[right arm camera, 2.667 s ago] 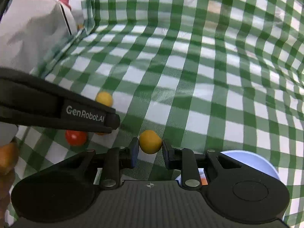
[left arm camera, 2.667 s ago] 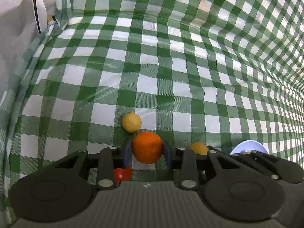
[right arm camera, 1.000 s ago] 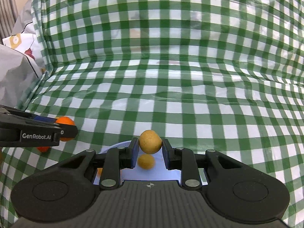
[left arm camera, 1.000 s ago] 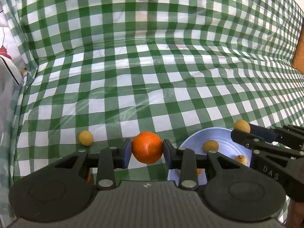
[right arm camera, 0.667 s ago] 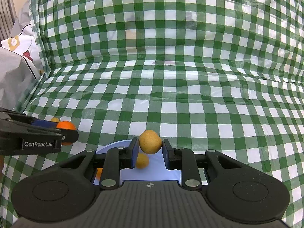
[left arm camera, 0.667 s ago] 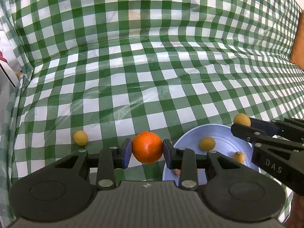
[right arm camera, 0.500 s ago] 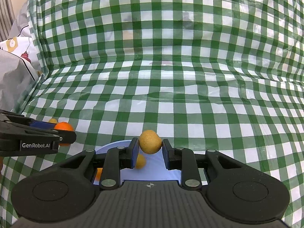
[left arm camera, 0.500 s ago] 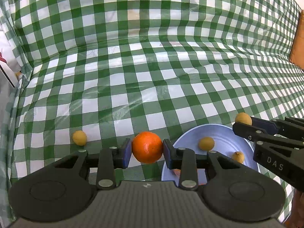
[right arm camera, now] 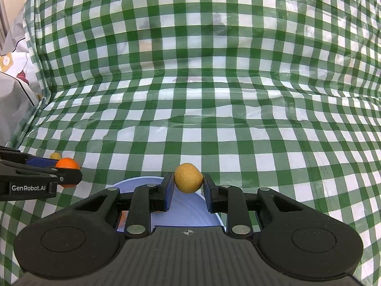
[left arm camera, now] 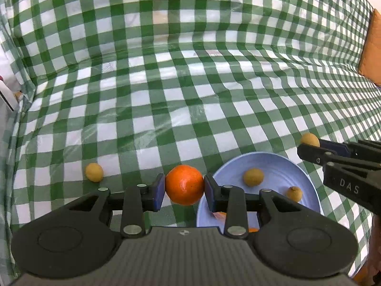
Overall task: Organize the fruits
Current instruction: 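Carry the orange in the left tool while the right tool carries the yellow fruit over the plate, then open the left tool to drop the orange while the right tool drops the yellow fruit onto the plate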
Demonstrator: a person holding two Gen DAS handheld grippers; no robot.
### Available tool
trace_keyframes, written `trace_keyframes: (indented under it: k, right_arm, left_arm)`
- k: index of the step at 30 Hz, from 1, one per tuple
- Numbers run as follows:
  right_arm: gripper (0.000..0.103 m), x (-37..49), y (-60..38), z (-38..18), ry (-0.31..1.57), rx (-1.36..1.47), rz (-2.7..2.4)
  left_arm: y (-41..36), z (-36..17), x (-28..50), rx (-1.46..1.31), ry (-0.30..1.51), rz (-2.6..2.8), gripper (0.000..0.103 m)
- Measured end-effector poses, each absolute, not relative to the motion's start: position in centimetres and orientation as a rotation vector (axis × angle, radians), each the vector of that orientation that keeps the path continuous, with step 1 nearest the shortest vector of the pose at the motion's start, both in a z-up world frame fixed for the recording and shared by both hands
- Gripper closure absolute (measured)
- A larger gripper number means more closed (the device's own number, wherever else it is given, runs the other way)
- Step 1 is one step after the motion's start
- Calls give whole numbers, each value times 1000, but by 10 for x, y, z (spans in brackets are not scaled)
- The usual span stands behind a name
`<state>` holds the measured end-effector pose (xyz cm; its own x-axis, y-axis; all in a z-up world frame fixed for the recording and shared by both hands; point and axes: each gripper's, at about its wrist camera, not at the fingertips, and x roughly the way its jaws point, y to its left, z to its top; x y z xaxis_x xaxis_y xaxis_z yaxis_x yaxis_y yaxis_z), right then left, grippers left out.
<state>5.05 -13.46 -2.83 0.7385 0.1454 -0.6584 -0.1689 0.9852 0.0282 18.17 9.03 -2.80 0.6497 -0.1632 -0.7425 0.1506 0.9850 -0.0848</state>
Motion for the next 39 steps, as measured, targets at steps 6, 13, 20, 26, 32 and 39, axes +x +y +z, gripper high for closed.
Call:
trace_keyframes:
  k: [6,13,20,26,32,39]
  right_arm:
    - [75,53,-135,-32,734,-37,176]
    - [75,51,-132,-35,744,-52,202]
    - [75,52,-136,-37,748,-61,213]
    - [75,55,-138,-36,749,-64,219]
    - [75,59,-139,-38,760,-77,234]
    - [73,60,-137,-41,767,-102,230]
  left_arm:
    - [73,-36,178,3,881,-323,64]
    - [47,-43,172,56,888,-403,64]
    - [40,-47,173,71,890,-411,64]
    - [39,-47,175,73,890,-416,64]
    - [38,-45,175,75,891,-423,62]
    - [39,-43,174,70,885,-412,62]
